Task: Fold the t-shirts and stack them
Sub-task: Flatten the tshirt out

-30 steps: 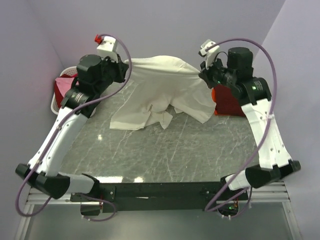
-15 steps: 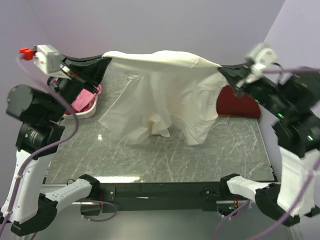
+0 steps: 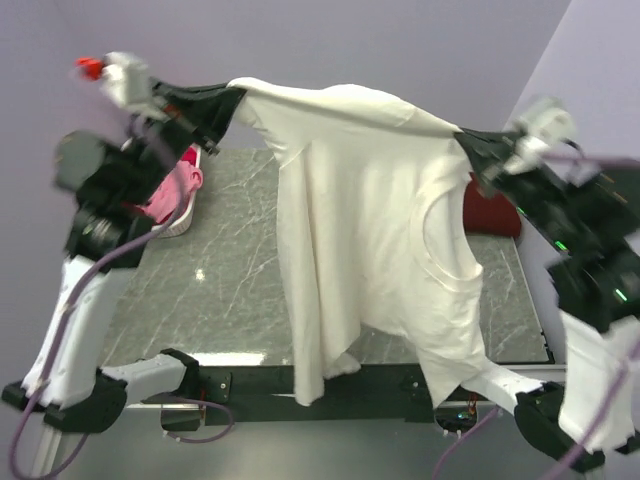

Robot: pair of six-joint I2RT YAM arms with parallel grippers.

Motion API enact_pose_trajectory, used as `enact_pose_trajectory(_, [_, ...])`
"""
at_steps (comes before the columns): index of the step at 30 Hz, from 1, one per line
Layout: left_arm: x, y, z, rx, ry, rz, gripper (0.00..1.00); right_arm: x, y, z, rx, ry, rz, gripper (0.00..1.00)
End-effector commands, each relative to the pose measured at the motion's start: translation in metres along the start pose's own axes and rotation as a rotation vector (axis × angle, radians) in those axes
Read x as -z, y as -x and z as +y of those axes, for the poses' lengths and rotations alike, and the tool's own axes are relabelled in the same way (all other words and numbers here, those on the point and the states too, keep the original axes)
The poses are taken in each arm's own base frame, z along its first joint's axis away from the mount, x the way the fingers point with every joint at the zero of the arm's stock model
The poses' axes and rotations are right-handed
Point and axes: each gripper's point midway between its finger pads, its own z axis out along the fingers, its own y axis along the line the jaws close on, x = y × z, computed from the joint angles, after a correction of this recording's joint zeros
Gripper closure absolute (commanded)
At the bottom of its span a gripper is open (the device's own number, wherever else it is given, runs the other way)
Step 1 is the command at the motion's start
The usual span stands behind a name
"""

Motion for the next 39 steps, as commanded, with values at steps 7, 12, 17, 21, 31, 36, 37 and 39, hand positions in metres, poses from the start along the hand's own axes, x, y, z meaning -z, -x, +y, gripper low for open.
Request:
enact_pose_trajectory(7, [-0.050,-0.253,0.212,0.235,0.374,0.348,0.99,-0.114,-0.252,-0.084,-0.040,-0.293,0.502,1.00])
enact_pose_trajectory(12, [-0.039,-0.434,0.303,0.359,0.570,0.740,0.57,-0.166,-0.382,-0.112,-0.084,-0.322,0.743,0.81])
enact_pose_trajectory(17, [-0.035,-0.425,0.340,0.209,0.730,0.751,0.29,-0.172,-0.472,-0.102,-0.166,-0.305,0.974,0.60])
enact_pose_trajectory(21, [-0.026,-0.353,0.297,0.128,0.644,0.665,0.25,-0.150,-0.469,-0.079,-0.156,-0.232,0.952,0.42])
enact_pose_trajectory(31, [0.130,-0.428,0.152,0.359,0.560,1.126,0.32,-0.017,-0.409,0.142,-0.249,0.827,0.875,0.28])
enact_pose_trajectory(36, [0.191,-0.448,0.107,0.371,0.582,1.267,0.35,0.048,-0.411,0.235,-0.163,1.150,0.826,0.30])
enact_pose_trajectory(37, [0.196,-0.448,0.102,0.394,0.593,1.266,0.35,0.048,-0.410,0.240,-0.103,1.153,0.784,0.30])
enact_pose_trajectory(39, [0.214,-0.455,0.086,0.436,0.601,1.283,0.35,0.062,-0.422,0.266,-0.034,1.204,0.758,0.30])
